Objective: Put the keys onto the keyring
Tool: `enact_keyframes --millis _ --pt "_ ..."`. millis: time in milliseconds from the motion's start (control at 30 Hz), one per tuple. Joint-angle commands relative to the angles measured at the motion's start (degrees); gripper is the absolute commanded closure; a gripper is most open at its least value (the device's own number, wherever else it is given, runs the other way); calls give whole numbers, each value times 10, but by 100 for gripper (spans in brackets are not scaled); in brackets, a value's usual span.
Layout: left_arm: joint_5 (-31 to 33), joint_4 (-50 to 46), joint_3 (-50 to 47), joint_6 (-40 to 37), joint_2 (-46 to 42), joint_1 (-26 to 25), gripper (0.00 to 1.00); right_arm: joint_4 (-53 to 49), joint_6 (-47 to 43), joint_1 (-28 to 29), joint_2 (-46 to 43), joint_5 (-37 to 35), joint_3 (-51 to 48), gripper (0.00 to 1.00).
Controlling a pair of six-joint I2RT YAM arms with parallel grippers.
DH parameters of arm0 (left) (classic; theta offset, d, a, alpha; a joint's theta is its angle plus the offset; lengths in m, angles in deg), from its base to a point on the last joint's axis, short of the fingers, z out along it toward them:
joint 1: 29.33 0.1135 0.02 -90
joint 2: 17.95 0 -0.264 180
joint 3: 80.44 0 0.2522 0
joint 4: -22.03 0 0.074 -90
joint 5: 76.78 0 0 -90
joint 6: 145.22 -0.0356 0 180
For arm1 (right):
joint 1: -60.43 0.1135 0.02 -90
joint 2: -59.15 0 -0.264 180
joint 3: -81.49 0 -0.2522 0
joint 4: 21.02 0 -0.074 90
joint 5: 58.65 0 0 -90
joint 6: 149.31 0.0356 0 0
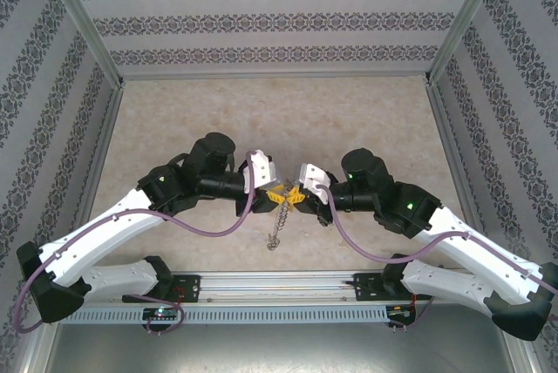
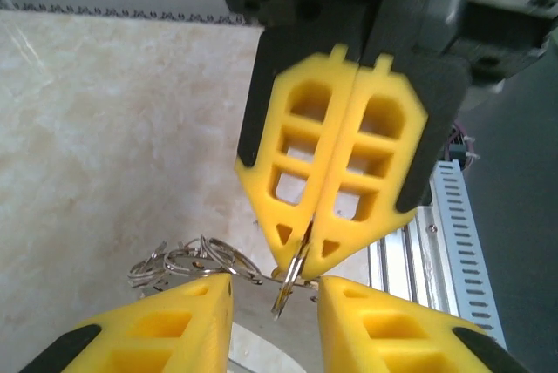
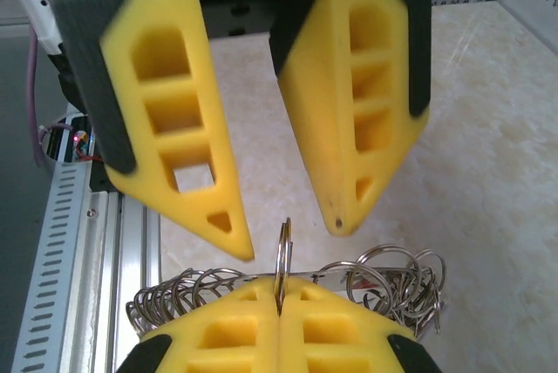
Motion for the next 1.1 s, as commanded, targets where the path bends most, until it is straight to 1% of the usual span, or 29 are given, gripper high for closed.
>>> enact_keyframes --millis 0,67,100,133,167,400,467,533,600,733,1067 --pt "11 -23 18 -23 4 -10 66 23 -6 1 -2 27 19 100" --pt "12 -20 18 -24 6 -12 68 21 -7 1 2 27 19 100" --pt "12 -18 18 -24 6 -12 77 19 -7 1 5 24 20 100" --pt "12 -16 18 -24 6 -12 93 17 -7 1 7 21 20 100" --pt "11 -15 19 -24 6 -13 99 15 -8 1 9 20 20 100" --pt "-12 10 7 -13 -5 -14 100 7 -6 0 7 15 18 100" --pt "-24 40 -5 -2 -20 -14 100 13 0 0 0 23 11 100" --pt "-51 75 -18 18 -34 -10 100 37 13 0 -14 41 -7 91" --pt "-83 110 -26 43 -41 -5 100 56 22 1 -17 57 -18 87" --pt "-124 179 -40 87 -51 -1 100 63 24 1 -11 67 -22 87" --pt "-180 313 -88 176 -68 15 100 84 29 1 -40 54 -39 84"
